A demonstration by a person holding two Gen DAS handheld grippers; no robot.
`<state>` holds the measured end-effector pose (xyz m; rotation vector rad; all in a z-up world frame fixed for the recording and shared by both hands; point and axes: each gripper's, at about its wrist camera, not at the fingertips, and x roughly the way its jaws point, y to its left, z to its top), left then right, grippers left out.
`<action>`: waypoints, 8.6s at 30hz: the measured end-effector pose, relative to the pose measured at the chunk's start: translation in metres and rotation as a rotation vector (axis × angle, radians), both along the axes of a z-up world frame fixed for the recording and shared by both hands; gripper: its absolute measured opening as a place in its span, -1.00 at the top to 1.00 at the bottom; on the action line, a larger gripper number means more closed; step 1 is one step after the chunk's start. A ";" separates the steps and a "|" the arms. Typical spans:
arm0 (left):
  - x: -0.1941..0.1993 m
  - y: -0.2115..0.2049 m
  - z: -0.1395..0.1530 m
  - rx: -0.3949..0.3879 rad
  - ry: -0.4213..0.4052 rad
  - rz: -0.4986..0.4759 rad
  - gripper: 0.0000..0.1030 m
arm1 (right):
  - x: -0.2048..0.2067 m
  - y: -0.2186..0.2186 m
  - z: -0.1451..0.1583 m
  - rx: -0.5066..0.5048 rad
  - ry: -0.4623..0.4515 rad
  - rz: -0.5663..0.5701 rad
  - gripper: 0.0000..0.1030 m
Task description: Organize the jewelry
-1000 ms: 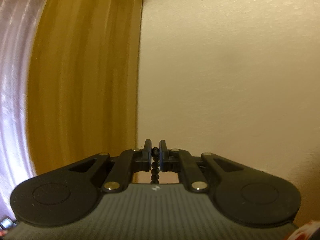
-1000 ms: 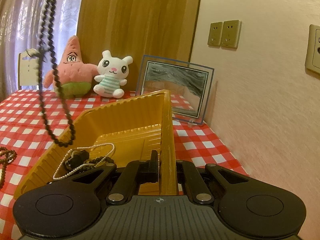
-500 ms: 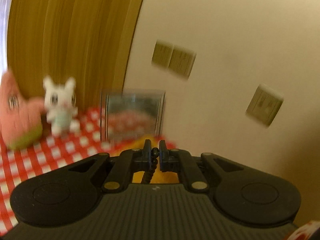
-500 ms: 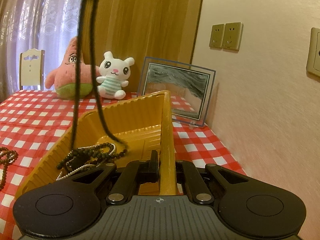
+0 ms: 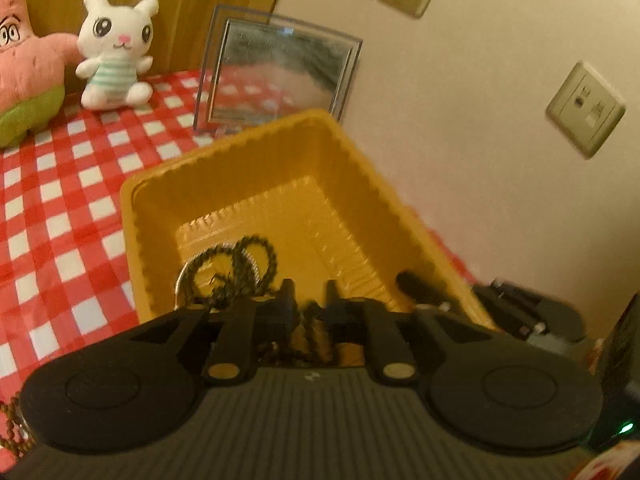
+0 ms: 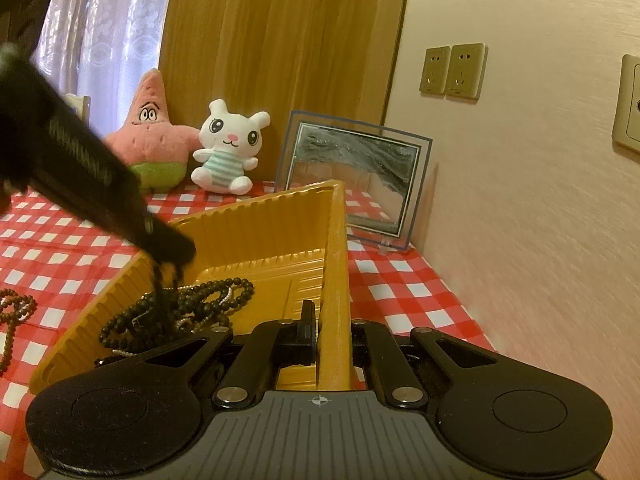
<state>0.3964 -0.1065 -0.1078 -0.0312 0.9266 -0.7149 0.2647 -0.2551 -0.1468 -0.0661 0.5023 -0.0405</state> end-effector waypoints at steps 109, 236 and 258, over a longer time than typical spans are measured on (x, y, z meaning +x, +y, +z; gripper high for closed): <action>-0.081 0.116 0.191 0.047 -0.526 0.185 0.89 | 0.006 -0.005 -0.003 0.001 -0.019 0.083 0.90; -0.312 0.152 0.075 0.403 -0.239 0.579 -0.78 | -0.171 0.035 0.073 0.372 0.313 0.166 -0.53; -0.424 0.146 0.084 0.348 -0.119 0.582 -0.75 | -0.281 0.070 0.108 0.247 0.387 0.238 -0.53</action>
